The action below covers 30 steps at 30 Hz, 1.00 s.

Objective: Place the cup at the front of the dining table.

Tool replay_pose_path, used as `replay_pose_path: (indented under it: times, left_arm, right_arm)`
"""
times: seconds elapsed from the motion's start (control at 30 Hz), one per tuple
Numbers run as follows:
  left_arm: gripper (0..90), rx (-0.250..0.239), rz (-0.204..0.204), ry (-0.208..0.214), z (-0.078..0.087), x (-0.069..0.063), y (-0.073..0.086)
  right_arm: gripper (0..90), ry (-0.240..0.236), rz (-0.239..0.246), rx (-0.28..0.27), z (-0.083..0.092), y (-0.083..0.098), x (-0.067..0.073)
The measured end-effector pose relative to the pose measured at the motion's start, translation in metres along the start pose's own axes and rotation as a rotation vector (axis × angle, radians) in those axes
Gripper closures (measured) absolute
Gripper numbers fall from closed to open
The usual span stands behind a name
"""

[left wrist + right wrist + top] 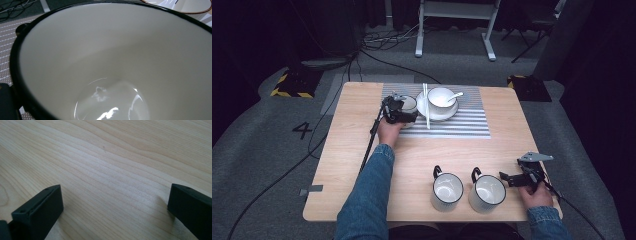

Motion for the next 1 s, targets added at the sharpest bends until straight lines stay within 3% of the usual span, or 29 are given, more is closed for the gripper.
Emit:
replay_pose_path:
  times: [0.1, 0.23, 0.4, 0.57, 0.73, 0.77, 0.8, 0.83, 1.0]
  left_arm:
    - [3.6, -0.007, 0.002, -0.021, -0.003, -0.001, 0.004]
    - [3.5, -0.049, 0.033, 0.0, -0.002, 0.0, 0.009]
    - [3.4, -0.052, -0.033, -0.02, 0.0, -0.002, 0.014]
    - [3.3, -0.063, -0.048, -0.001, 0.001, 0.0, 0.018]
    - [3.0, -0.039, -0.06, -0.005, 0.004, 0.0, 0.018]
    - [3.0, -0.038, -0.042, 0.01, 0.005, -0.001, 0.018]
    - [2.8, -0.04, -0.05, 0.007, 0.006, -0.001, 0.017]
    - [2.2, -0.053, -0.024, 0.015, 0.007, -0.002, 0.016]
    - [0.1, -0.065, -0.001, 0.002, 0.016, -0.006, 0.008]
  right_arm:
    - [0.2, 0.0, 0.0, 0.0, 0.0, 0.0, 0.0]
    - [0.2, 0.0, 0.0, 0.0, 0.0, 0.0, 0.0]
    - [0.2, 0.0, 0.0, 0.0, 0.0, 0.0, 0.0]
    - [0.2, 0.0, 0.0, 0.0, 0.0, 0.0, 0.0]
    - [0.2, 0.0, 0.0, 0.0, 0.0, 0.0, 0.0]
    - [0.2, 0.0, 0.0, 0.0, 0.0, 0.0, 0.0]
    - [0.2, 0.0, 0.0, 0.0, 0.0, 0.0, 0.0]
    - [0.2, 0.0, 0.0, 0.0, 0.0, 0.0, 0.0]
    - [0.2, 0.0, 0.0, 0.0, 0.0, 0.0, 0.0]
Point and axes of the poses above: each handheld gripper's, and its own axes: z roughly backward along the jaws, y roughly out of its underside, x roughly to its left, the point moved 2 cm from there along -z, roughly forward along the jaws, and after that the axes turned 11 degrees about y, right-handed, at the moved point
